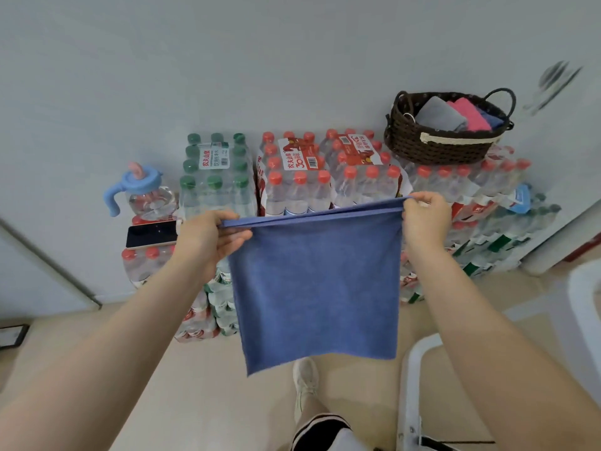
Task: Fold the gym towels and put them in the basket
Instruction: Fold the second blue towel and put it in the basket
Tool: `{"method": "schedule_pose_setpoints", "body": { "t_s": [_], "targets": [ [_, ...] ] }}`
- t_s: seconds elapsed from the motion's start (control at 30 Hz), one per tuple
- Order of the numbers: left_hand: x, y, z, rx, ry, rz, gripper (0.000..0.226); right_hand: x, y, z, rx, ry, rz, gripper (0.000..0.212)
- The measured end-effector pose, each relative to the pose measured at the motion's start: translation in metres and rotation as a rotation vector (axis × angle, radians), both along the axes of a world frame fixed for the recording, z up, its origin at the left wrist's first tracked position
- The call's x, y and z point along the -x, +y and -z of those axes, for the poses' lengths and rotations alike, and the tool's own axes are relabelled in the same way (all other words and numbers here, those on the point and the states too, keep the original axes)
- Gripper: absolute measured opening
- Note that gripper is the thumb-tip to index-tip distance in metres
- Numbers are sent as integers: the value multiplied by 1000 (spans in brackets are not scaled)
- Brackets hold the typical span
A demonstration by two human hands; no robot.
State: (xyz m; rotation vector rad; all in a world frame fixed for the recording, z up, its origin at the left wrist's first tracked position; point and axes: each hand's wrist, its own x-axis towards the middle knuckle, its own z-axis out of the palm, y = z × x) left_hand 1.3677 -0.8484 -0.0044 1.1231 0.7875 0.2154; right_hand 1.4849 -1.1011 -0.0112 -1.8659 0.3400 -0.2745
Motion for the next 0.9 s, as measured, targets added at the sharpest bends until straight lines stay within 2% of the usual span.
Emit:
{"method": "schedule_pose_setpoints", "body": {
  "t_s": [0.07,0.13,0.23,0.27,0.3,0.33,0.43,0.5,0.53,0.7,0.77,0.9],
  "targets": [
    [-12,2,9,-3,42,46,29,-6,-3,6,311,-95,0,16],
    [-28,4,16,13,47,72,30,-17,-7,10,497,-145,-46,17],
    [-60,7,19,71,38,100,32,-49,-12,12,746,-64,-135,23],
    [-72,9,19,88,40,101,32,-62,-12,13,754,1,-178,24],
    [-85,13,19,115,36,92,31,-76,-10,13,687,77,-204,25],
    [-99,17,18,155,22,75,30,-93,-8,12,512,162,-208,25],
    [-141,29,16,328,-46,0,29,-141,2,8,-242,388,-138,25],
    [-170,34,13,446,-95,-47,29,-171,10,4,-565,411,-121,23],
    [-184,34,12,483,-115,-70,30,-185,14,2,-646,401,-118,22],
    [-256,42,9,507,-163,-204,33,-253,41,-8,-696,333,-189,16],
    [-280,48,13,481,-147,-207,33,-277,49,-7,-613,340,-267,13],
    [-323,61,23,360,-48,-166,30,-321,56,-1,-390,358,-357,24]
  ]
}}
